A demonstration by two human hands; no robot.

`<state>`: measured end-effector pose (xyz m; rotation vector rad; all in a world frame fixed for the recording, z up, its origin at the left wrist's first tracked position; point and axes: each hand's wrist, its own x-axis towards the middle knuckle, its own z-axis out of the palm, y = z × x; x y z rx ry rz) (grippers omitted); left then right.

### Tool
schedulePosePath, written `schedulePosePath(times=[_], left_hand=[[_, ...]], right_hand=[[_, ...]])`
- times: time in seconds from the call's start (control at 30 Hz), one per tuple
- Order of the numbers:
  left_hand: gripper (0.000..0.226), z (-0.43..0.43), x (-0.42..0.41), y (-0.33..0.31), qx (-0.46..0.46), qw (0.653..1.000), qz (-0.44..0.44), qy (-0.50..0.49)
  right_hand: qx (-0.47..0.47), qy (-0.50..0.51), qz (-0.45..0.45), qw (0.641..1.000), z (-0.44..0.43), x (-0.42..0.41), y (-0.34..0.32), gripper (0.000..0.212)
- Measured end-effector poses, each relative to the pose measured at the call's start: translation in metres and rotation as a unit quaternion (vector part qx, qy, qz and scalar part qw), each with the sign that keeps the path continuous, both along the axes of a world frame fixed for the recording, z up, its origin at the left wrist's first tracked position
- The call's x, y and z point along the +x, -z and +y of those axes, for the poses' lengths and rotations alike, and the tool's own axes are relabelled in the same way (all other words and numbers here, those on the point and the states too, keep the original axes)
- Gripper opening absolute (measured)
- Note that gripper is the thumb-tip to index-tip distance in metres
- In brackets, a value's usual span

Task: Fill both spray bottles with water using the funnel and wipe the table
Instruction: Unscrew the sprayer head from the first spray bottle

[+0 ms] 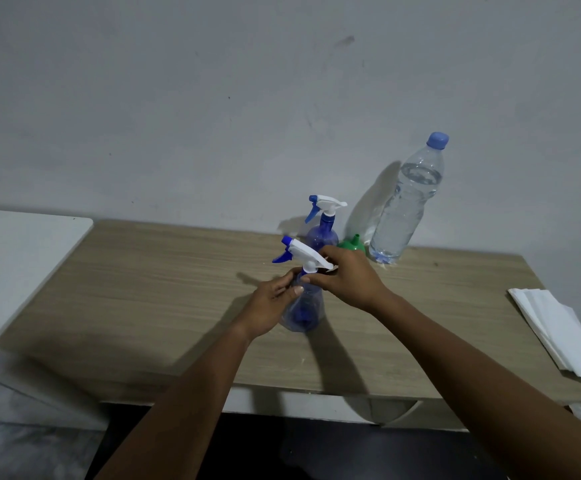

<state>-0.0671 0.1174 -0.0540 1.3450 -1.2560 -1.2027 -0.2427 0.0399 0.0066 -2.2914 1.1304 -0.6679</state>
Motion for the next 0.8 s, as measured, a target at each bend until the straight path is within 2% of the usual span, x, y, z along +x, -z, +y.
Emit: schedulePosePath(times=[0.1,0.3,0.57,0.67,0.8], left_hand=[[0.044,0.001,-0.001,-0.003,0.003,1.0,0.003,-0.01],[0.041,0.002,-0.001,-0.004,0.001,1.0,0.008,0.0],[0.045,0.0,0.001,0.001,-0.003,1.0,-0.003,0.001],[0.045,0.0,0.001,0.001,-0.002,1.0,-0.003,-0.006],[0.043,0.001,0.0,-0.002,0.002,1.0,-0.004,-0.002]], right_hand=[[0.036,-0.016,0.001,0.999,-0.002,-0.003,0.003,0.02],[0.053,-0.036,0.017,0.998,0.0,-0.009,0.001,0.018],[0.007,-0.001,0.009,1.0,0.004,0.001,-0.004,0.037],[0.004,0.003,0.013,1.0,0.002,0.001,-0.003,0.034],[0.054,-0.015,0.016,0.998,-0.001,-0.004,0.002,0.029]])
